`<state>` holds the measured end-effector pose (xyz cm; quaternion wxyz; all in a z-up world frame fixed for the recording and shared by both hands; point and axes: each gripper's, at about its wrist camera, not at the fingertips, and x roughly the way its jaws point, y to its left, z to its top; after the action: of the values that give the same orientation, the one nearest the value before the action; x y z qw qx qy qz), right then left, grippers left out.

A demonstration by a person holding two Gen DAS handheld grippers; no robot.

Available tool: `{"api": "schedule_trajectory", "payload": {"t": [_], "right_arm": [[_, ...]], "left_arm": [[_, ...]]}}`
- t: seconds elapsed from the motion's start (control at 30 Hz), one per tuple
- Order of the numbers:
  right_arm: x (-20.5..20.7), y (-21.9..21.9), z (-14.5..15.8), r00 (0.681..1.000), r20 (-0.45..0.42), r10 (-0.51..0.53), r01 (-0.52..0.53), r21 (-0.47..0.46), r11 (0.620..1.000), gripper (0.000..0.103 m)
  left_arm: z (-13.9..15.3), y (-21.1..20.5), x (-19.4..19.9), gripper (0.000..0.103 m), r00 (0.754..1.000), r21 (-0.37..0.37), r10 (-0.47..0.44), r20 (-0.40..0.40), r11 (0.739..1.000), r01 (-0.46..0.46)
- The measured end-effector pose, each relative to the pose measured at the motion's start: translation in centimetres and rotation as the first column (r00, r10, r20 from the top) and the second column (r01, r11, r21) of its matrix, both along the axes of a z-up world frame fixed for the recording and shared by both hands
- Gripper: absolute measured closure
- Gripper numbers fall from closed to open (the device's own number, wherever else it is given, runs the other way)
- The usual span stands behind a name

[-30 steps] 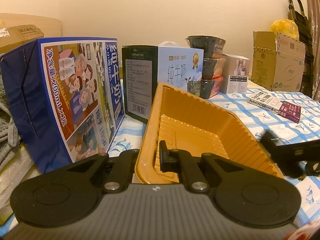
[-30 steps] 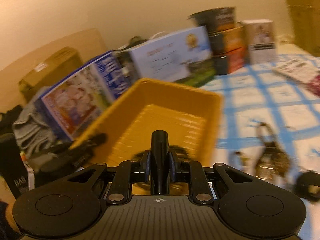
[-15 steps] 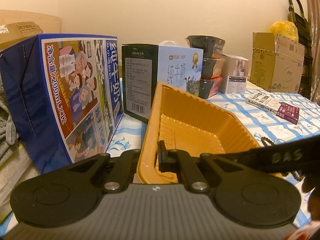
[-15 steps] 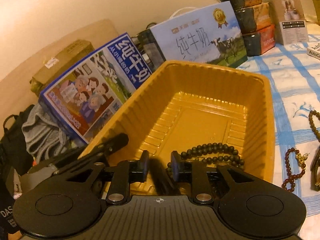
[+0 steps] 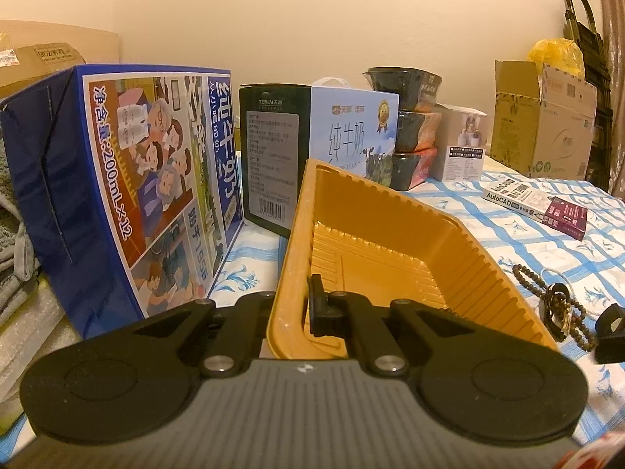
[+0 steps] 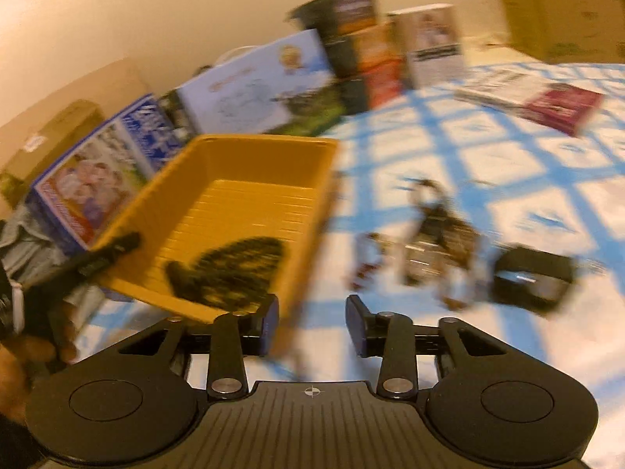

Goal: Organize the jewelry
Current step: 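Carry the black piece into the tray and open the right tool, then grasp the black watch strap with the right tool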

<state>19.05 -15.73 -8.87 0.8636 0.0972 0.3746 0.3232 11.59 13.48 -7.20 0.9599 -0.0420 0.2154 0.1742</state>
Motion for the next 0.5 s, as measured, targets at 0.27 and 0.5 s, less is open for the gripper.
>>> {"api": "schedule_trajectory", "payload": {"t": [0.27,0.5], "right_arm": [[0.5,-8.2,-0.6,0.971,-0.01,-0.239,0.238,-0.059,0.969,0.043],[3.1,-12.2,-1.1,0.927,-0.063,-0.369,0.37,0.016,0.929,0.043]], "left_arm": [[0.2,-0.3,0.1,0.098,1.0,0.017,0.0,-0.003,1.0,0.0],[0.3,-0.5,0.3,0.098,1.0,0.028,-0.004,-0.004,1.0,0.004]]}}
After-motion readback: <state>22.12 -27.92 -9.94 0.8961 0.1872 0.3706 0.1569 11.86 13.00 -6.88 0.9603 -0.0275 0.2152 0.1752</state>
